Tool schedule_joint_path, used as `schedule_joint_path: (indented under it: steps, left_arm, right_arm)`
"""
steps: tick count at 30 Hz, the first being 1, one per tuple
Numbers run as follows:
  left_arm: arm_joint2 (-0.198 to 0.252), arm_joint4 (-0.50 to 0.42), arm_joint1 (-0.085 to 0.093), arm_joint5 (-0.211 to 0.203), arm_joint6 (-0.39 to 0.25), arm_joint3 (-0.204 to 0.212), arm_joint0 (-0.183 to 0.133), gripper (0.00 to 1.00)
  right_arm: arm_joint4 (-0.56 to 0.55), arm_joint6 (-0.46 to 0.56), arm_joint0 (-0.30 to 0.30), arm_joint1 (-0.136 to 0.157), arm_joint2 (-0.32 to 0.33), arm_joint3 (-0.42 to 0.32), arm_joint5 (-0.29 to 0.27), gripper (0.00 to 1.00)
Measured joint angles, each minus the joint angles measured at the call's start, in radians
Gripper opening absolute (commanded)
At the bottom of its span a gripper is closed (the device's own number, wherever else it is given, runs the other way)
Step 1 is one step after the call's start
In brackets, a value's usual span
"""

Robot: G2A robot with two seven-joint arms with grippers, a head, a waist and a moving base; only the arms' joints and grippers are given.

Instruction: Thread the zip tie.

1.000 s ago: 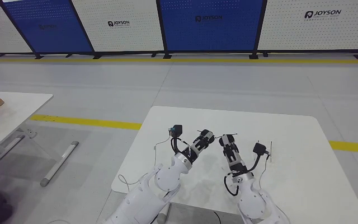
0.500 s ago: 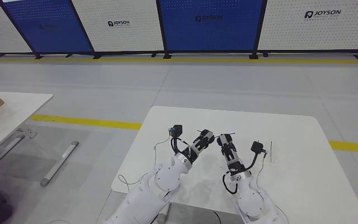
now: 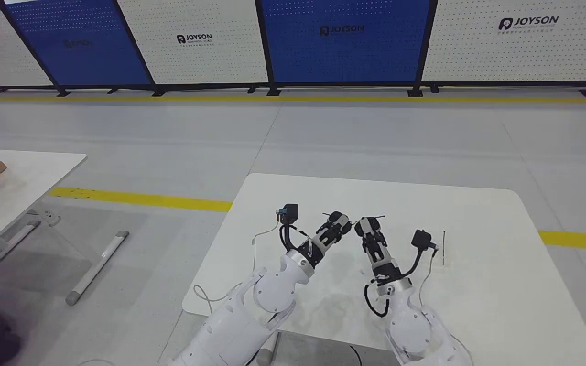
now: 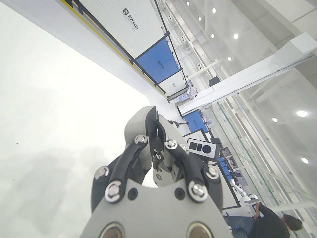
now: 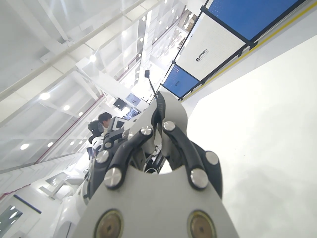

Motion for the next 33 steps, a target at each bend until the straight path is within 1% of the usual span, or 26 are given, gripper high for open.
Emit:
schedule_joint_path:
  steps: [13, 18, 23, 25, 30, 33]
  left_arm:
    - [0.0, 0.0, 0.0, 0.0, 0.0, 0.0, 0.0, 0.0]
    - [-0.002, -0.006, -0.001, -0.006, 0.004, 0.001, 0.002, 0.0]
    - [-0.007, -0.01, -0.004, -0.011, 0.009, 0.012, 0.0, 0.0]
    - [-0.006, -0.011, -0.005, -0.012, 0.005, 0.015, -0.001, 0.0]
    - [-0.01, -0.049, -0.006, -0.041, -0.027, 0.007, 0.005, 0.0]
    - [-0.016, -0.051, -0.005, -0.052, -0.031, 0.005, 0.009, 0.0]
  right_arm:
    - [-0.011, -0.008, 0.0, 0.001, 0.001, 0.005, 0.0, 0.0]
    - [-0.027, 0.001, -0.01, 0.001, 0.01, -0.005, 0.025, 0.0]
    - [0.007, 0.022, -0.024, 0.001, 0.025, -0.02, 0.0, 0.0]
    - [0.026, 0.037, -0.028, 0.002, 0.03, -0.03, -0.001, 0.0]
    - [0.046, 0.055, -0.033, 0.003, 0.039, -0.04, 0.0, 0.0]
    - [0.032, 0.054, -0.032, 0.004, 0.04, -0.038, 0.0, 0.0]
